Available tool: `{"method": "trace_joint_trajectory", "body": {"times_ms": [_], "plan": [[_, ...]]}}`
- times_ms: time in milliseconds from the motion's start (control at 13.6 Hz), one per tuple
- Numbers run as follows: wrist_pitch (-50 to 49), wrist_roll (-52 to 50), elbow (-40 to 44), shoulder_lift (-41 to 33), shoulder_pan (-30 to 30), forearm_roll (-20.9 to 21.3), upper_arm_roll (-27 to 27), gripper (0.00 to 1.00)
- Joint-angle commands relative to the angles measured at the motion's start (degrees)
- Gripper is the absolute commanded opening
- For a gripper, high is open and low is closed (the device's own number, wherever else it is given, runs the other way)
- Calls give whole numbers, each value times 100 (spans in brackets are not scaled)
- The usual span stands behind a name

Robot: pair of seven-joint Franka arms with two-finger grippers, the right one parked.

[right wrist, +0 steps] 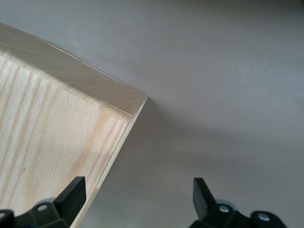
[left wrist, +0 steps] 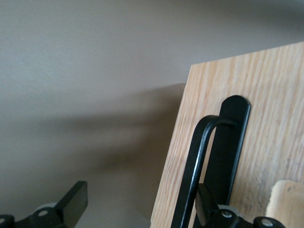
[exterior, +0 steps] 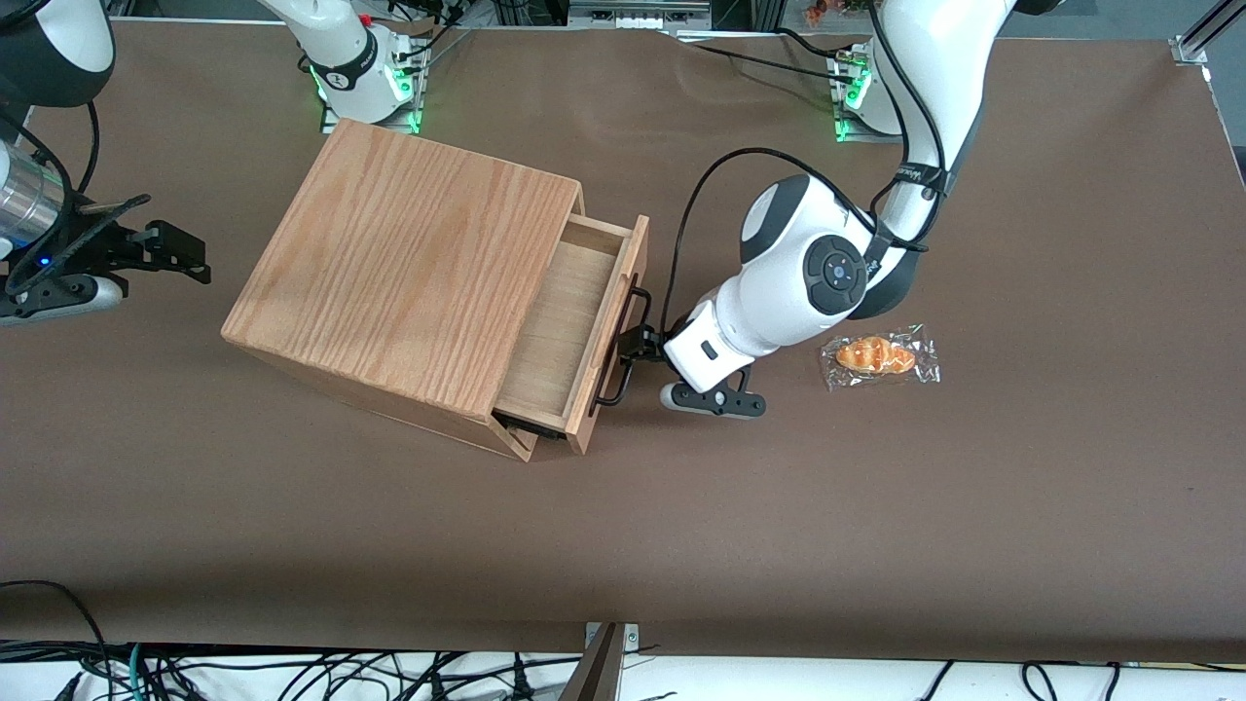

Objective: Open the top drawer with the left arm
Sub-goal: 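Pull the handle away from the cabinet to slide the drawer out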

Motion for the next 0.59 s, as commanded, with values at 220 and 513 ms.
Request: {"method": "trace_joint_trajectory", "body": {"times_ms": [220,513], "plan": [[-225,20,90,-76,291,205,-4,100],[-294,29,90,-68,431,205,-4,100]]}}
